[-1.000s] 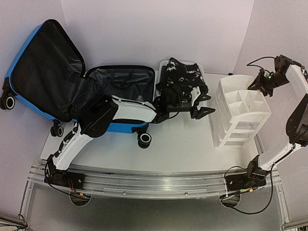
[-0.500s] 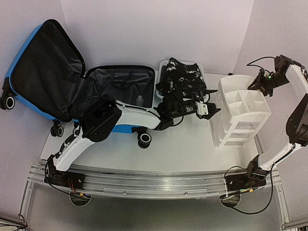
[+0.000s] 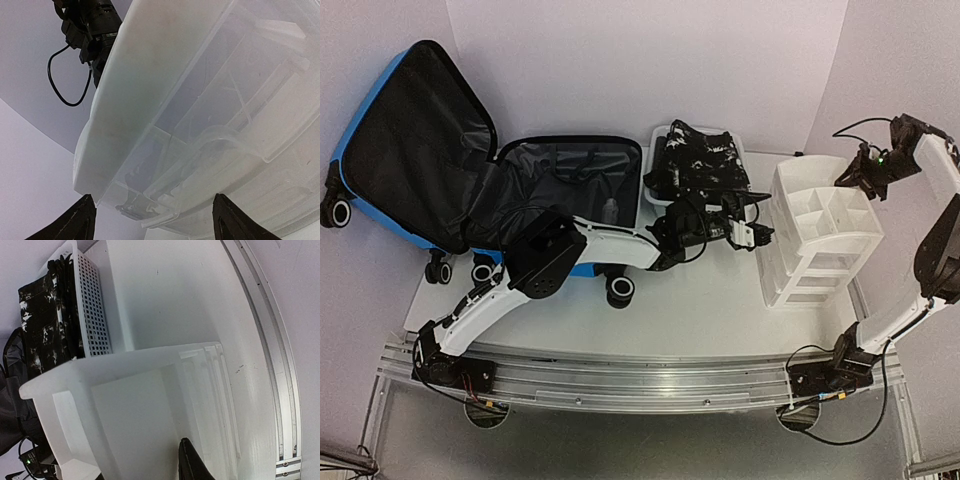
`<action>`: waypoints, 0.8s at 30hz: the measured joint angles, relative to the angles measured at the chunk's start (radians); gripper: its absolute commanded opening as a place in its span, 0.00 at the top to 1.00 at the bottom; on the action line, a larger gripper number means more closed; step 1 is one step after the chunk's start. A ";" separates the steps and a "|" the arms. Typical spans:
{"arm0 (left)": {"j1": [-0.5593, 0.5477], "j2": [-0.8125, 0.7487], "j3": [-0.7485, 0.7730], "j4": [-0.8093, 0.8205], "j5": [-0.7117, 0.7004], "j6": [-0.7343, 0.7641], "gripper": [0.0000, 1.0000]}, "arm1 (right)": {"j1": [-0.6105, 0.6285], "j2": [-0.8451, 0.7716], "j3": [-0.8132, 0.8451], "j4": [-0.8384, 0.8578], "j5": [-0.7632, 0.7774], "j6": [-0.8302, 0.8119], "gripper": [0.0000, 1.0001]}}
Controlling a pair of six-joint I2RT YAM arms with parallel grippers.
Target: Open, take out, and arrange the luggage
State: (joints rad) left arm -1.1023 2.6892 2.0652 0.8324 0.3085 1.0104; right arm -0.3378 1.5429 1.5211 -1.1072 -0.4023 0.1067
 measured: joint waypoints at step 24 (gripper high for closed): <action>-0.001 0.116 0.243 -0.079 -0.029 0.063 0.23 | -0.002 0.003 0.000 0.001 -0.017 -0.003 0.74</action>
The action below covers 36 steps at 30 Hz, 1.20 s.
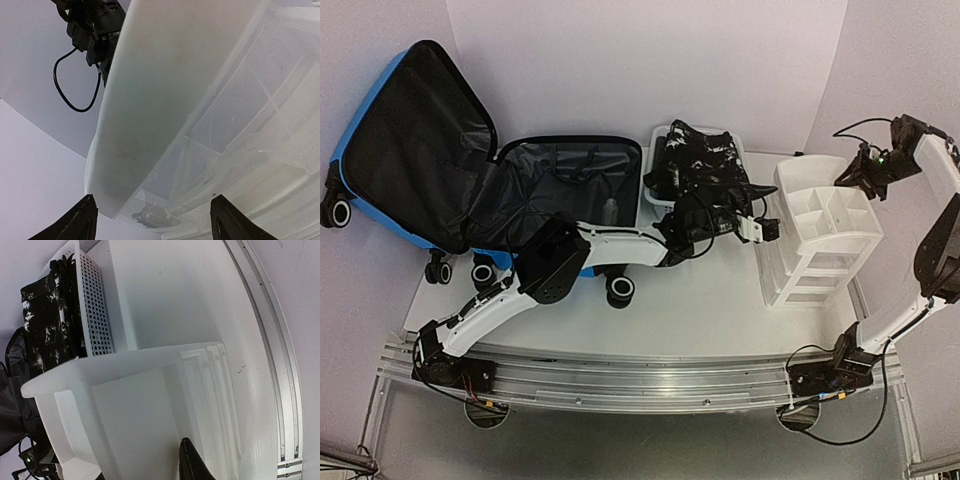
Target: Open, take out, and arrange the luggage
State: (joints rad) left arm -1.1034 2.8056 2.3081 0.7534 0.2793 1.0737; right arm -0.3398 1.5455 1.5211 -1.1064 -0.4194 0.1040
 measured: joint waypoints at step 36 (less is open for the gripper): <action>-0.017 -0.176 -0.322 0.180 -0.308 -0.259 0.15 | -0.005 -0.002 -0.003 0.010 0.000 -0.004 0.74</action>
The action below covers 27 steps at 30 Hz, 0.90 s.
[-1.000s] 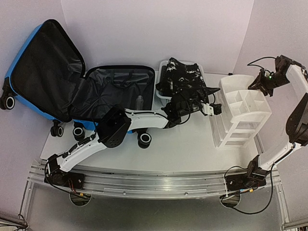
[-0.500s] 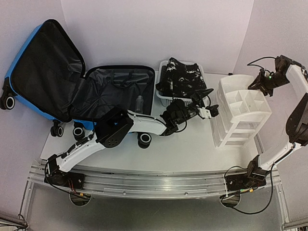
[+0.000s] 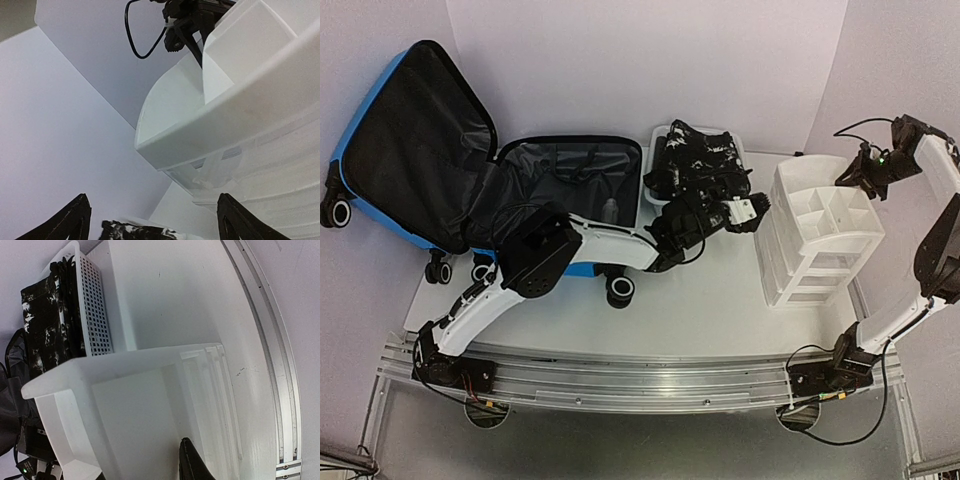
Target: Open, take out, and arrange the luggage
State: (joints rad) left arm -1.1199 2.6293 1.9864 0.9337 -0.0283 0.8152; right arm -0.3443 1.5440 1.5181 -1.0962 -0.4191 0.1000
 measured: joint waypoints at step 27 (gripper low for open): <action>0.080 -0.054 0.029 -0.487 0.558 -1.846 0.44 | 0.000 0.000 -0.004 0.005 0.000 -0.006 0.74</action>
State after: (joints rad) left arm -1.0403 2.5753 2.0159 0.4471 0.5295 -1.0311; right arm -0.3443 1.5436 1.5139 -1.0911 -0.4187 0.0936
